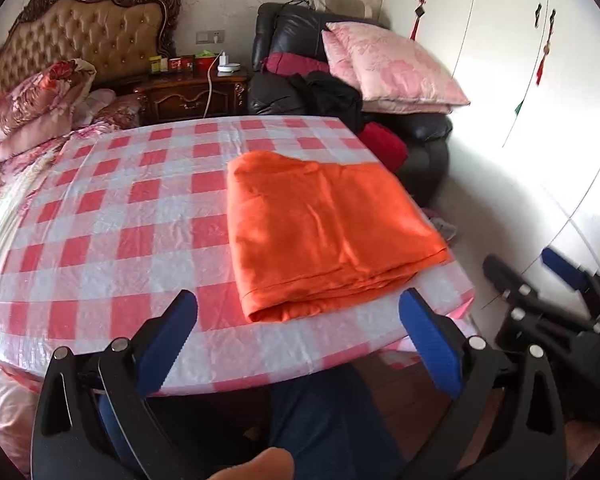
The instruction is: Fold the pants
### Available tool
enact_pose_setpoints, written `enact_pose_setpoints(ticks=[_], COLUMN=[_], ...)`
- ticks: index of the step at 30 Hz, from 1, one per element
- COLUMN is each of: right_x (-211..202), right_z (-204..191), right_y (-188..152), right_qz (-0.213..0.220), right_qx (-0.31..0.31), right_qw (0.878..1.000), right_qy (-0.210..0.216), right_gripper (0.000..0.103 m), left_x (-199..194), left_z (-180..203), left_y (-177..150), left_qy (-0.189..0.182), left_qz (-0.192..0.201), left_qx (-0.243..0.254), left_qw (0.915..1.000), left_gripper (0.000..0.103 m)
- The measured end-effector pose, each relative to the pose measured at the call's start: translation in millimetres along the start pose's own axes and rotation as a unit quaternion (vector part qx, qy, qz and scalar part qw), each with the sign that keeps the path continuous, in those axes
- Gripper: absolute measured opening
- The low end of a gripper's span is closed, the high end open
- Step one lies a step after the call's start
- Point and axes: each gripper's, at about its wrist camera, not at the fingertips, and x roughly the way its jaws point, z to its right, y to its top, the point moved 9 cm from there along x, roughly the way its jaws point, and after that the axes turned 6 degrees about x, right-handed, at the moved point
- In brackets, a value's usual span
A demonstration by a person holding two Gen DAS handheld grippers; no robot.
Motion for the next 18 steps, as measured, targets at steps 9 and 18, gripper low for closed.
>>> enact_pose_setpoints(ticks=[9, 18], right_x=[26.7, 143.8], right_z=[10.2, 6.0], right_y=[-11.8, 0.9], right_qz=[-0.029, -0.087], right_qx=[0.010, 0.006], right_qw=[0.999, 0.995], right_qy=[0.010, 0.053], right_gripper=[0.084, 0.069], left_x=[15.3, 96.4], left_z=[2.7, -34.2], left_y=[-7.6, -13.4], left_qy=[-0.019, 0.020], left_qz=[-0.019, -0.033], left_qx=[-0.013, -0.003], left_qw=[0.9996, 0.9993], left_gripper=[0.101, 0.080])
